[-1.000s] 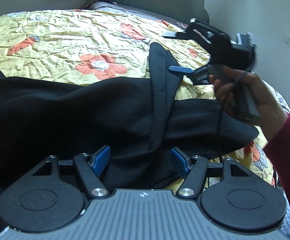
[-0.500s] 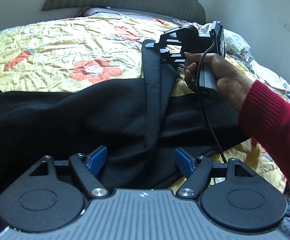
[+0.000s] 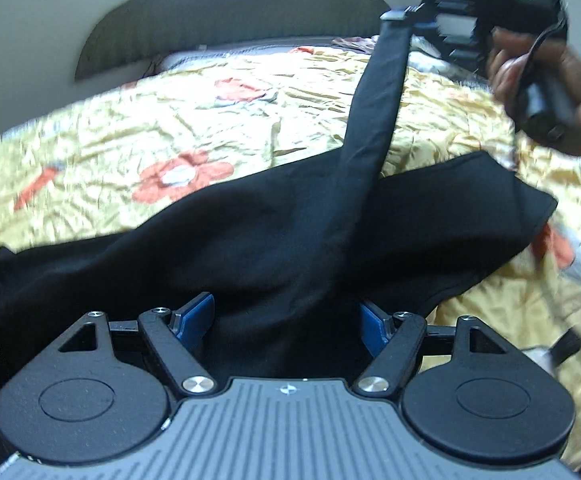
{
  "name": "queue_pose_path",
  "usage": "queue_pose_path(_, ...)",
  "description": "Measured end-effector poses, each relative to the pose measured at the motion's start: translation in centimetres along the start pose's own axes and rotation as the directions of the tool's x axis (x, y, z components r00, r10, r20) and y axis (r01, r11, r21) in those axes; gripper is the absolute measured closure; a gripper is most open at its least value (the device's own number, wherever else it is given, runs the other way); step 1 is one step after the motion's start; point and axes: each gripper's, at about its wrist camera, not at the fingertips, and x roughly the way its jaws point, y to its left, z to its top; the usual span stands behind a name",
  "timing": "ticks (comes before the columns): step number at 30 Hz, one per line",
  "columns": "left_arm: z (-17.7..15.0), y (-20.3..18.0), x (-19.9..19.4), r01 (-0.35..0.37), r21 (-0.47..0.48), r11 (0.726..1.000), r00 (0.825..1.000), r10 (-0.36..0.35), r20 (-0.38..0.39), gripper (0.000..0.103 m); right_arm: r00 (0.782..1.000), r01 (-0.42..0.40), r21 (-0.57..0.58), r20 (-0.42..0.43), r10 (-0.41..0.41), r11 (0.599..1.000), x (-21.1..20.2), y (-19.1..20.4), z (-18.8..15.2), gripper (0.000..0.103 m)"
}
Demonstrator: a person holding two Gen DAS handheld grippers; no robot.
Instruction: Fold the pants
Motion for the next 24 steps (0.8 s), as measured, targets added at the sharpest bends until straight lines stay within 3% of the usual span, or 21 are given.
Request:
queue_pose_path(3, -0.1, -0.7, 0.0, -0.049, 0.049, 0.998, 0.998, 0.048, 0.029, 0.027, 0.999, 0.017, 0.019, 0.035, -0.018, 1.000, -3.0, -0.4, 0.5, 0.098)
queue_pose_path(10, -0.7, -1.9, -0.4, -0.080, 0.147, 0.986, 0.994, 0.068, 0.086, 0.048, 0.996, 0.073, 0.060, 0.054, -0.076, 0.996, -6.5, -2.2, 0.1, 0.098)
queue_pose_path(12, -0.9, -1.9, -0.6, -0.061, 0.145, 0.988, 0.994, 0.048, 0.095, 0.053, 0.993, 0.095, 0.056, 0.061, -0.099, 0.994, -7.1, -2.5, -0.1, 0.098)
queue_pose_path(17, -0.8, -1.4, -1.2, 0.024, 0.107, 0.994, 0.992, -0.038, 0.122, 0.085, 0.984, 0.157, 0.048, 0.082, -0.161, 0.986, -8.8, -3.5, -0.1, 0.098)
queue_pose_path(19, -0.7, -1.2, -1.2, 0.043, 0.094, 0.995, 0.990, -0.055, 0.128, 0.092, 0.979, 0.189, 0.053, 0.066, -0.192, 0.981, -8.7, -4.2, -0.2, 0.098)
queue_pose_path(24, 0.4, 0.9, -1.4, 0.125, -0.030, 0.992, 0.986, -0.121, 0.113, 0.094, 0.977, 0.206, 0.062, 0.047, -0.209, 0.977, -7.9, -4.9, 0.4, 0.098)
